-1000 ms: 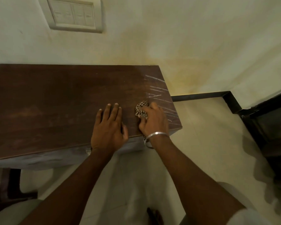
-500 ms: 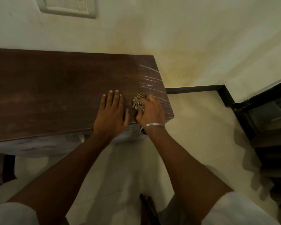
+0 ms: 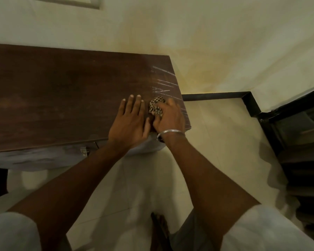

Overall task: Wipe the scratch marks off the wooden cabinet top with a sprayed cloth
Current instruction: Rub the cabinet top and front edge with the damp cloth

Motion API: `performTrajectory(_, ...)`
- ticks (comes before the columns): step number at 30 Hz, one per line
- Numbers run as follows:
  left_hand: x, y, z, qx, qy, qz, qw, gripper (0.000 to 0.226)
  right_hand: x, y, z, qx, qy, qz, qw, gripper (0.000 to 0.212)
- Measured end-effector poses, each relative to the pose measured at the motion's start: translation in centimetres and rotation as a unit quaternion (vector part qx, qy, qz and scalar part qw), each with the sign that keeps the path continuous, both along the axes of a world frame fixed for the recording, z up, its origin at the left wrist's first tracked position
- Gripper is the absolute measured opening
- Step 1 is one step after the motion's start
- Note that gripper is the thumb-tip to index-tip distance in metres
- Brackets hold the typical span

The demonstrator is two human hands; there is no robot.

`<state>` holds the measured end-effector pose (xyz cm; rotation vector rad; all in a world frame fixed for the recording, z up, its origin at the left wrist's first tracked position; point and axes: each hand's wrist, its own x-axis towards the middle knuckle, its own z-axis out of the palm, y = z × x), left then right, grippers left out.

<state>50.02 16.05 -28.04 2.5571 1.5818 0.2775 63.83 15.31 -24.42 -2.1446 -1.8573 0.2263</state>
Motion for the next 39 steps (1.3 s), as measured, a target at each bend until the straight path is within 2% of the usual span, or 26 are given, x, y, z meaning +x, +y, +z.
performTrajectory(7, -0.1, 0.1, 0.2, -0.006, -0.002, 0.002, 1.0, 0.07, 0.1, -3.4, -0.6, 0.007, 0.011, -0.002, 1.0, 0.032)
performTrajectory(11, 0.0, 0.1, 0.2, 0.001, -0.004, 0.007, 1.0, 0.068, 0.1, -0.2, -0.3, 0.007, 0.005, 0.0, 1.0, 0.036)
performTrajectory(16, -0.2, 0.3, 0.4, -0.011, 0.015, 0.005, 1.0, 0.071, -0.4, 3.5, 0.4, 0.012, 0.011, 0.015, 1.0, 0.032)
performTrajectory(22, 0.0, 0.3, 0.4, -0.016, 0.004, 0.014, 1.0, 0.066, 0.4, -0.2, -0.5, 0.006, 0.012, 0.027, 1.0, 0.036)
performTrajectory(30, -0.1, 0.6, 0.2, -0.023, -0.008, 0.015, 1.0, 0.07, -0.9, 8.1, 0.5, 0.011, -0.007, 0.021, 1.0, 0.032)
performTrajectory(36, 0.1, 0.6, 0.3, -0.019, -0.027, 0.015, 0.999, 0.067, -0.6, 3.5, -0.9, 0.027, 0.001, 0.019, 0.999, 0.032)
performTrajectory(39, 0.1, 0.5, 0.2, -0.024, -0.034, 0.015, 0.999, 0.066, -0.6, 4.9, -1.2, 0.046, -0.007, 0.007, 0.999, 0.032)
